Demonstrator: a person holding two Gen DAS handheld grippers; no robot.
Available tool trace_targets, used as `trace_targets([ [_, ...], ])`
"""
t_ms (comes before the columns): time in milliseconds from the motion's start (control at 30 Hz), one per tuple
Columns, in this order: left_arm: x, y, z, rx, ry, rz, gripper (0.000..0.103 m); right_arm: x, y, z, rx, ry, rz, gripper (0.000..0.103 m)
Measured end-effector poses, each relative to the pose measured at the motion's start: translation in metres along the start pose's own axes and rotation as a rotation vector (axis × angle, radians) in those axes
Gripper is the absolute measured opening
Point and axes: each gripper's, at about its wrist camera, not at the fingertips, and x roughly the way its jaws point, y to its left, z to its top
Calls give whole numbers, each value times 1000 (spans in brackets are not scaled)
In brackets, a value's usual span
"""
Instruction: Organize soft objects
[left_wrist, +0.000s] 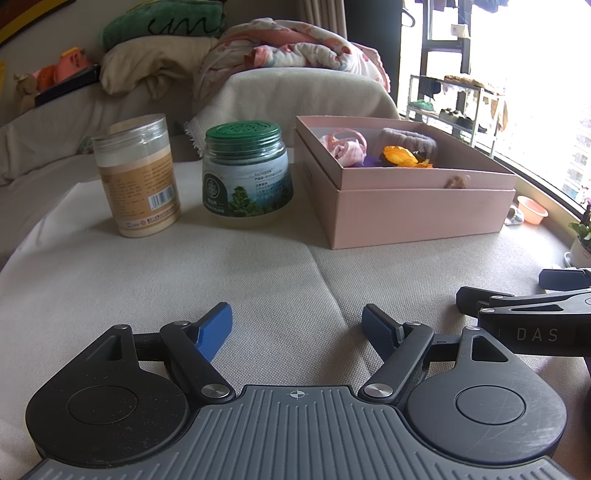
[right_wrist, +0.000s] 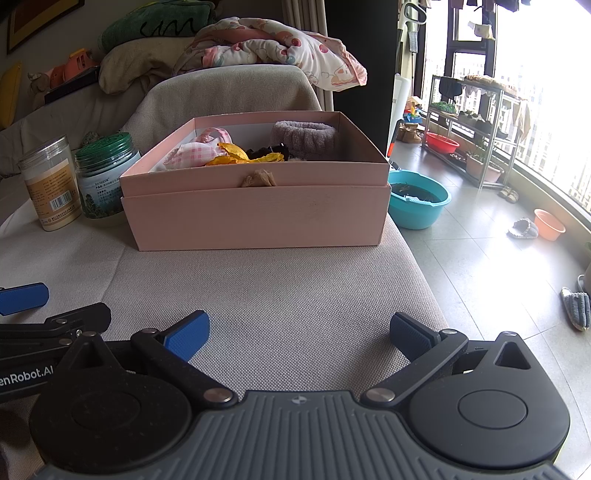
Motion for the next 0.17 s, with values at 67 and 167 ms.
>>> trace_targets([
  [67, 0, 0, 0, 0, 0, 0, 82, -1, 0, -1, 0, 0, 0, 103],
  [167, 0, 0, 0, -1, 0, 1, 83, 0, 0, 0, 0, 0, 0, 103],
])
